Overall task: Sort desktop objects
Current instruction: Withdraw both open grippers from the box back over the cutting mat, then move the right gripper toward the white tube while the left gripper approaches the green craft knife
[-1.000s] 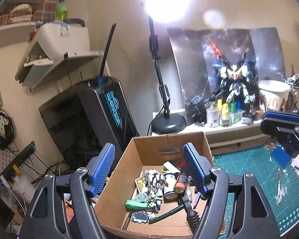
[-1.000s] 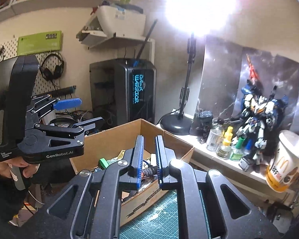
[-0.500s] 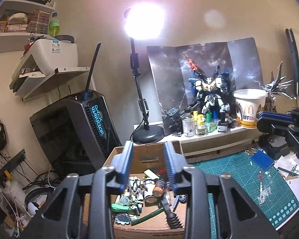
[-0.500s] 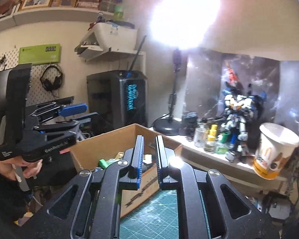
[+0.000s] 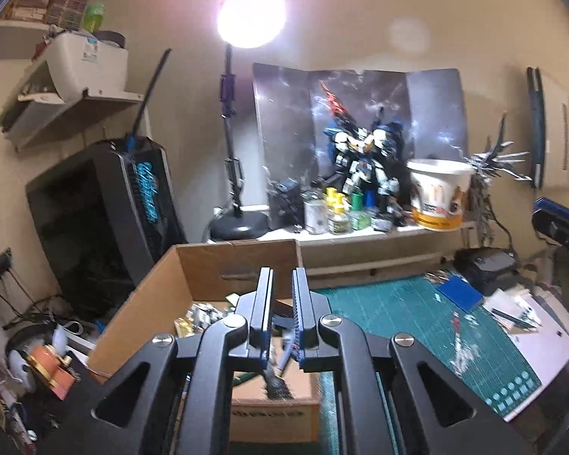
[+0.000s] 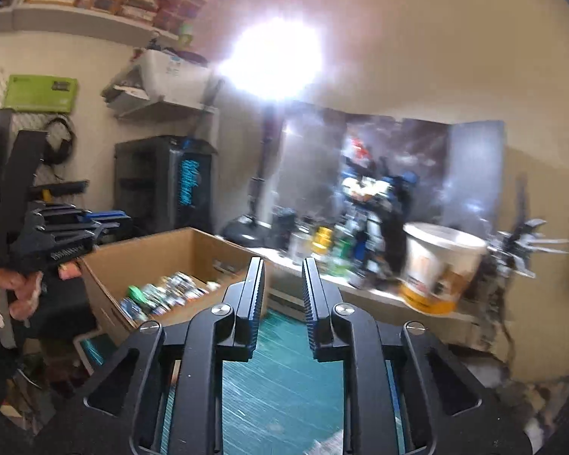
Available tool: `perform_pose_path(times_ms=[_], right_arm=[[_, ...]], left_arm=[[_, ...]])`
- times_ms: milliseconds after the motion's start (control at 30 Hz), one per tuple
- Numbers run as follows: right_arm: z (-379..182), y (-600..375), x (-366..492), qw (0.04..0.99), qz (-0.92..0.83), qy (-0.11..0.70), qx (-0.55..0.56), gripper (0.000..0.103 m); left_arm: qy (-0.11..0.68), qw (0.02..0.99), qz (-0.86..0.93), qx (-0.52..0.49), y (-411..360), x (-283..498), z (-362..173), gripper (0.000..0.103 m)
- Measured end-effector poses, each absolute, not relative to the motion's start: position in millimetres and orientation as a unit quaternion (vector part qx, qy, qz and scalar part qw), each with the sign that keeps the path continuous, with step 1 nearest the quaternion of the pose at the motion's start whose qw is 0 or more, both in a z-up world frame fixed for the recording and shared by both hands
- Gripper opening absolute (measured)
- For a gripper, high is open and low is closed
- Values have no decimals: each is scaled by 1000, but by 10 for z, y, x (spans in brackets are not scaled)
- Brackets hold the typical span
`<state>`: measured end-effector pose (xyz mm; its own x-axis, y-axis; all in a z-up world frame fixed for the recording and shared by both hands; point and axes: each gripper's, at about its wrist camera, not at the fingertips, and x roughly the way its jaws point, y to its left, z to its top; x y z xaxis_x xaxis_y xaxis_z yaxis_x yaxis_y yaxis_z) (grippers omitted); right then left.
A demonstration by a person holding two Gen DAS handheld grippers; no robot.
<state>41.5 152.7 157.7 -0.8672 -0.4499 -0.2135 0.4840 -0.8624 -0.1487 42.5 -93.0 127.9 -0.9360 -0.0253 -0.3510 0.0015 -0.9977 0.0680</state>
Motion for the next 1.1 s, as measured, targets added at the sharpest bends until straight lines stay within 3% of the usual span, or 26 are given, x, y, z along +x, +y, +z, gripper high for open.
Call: perform_pose_path(times_ms=[67,167,567,733,867,1000,1100], right_arm=[[1533,1690,508,216,-967,99,90,39],[1449,1908,592,188,-971,95,110,49],[934,2394,639,122,-966,85,211,49],[758,2559,646,116,-961,67,240,49],[695,2698,650,107,-960,56,252,49],[641,2843,664,100,-959,46,261,49],[584,2922,646,100,-957,35,271,49]], left_arm=[[-33,-4,-982,184,-900,438,1195,10],[-32,-27,-980,193,-824,431,1060,10],[-46,-93,-963,250,-444,225,634,12],[-40,-106,-957,268,-349,135,487,47],[-42,-116,-953,278,-257,66,405,51],[-45,-128,-948,289,-148,4,303,66],[-43,-139,-943,300,-84,-55,222,71]])
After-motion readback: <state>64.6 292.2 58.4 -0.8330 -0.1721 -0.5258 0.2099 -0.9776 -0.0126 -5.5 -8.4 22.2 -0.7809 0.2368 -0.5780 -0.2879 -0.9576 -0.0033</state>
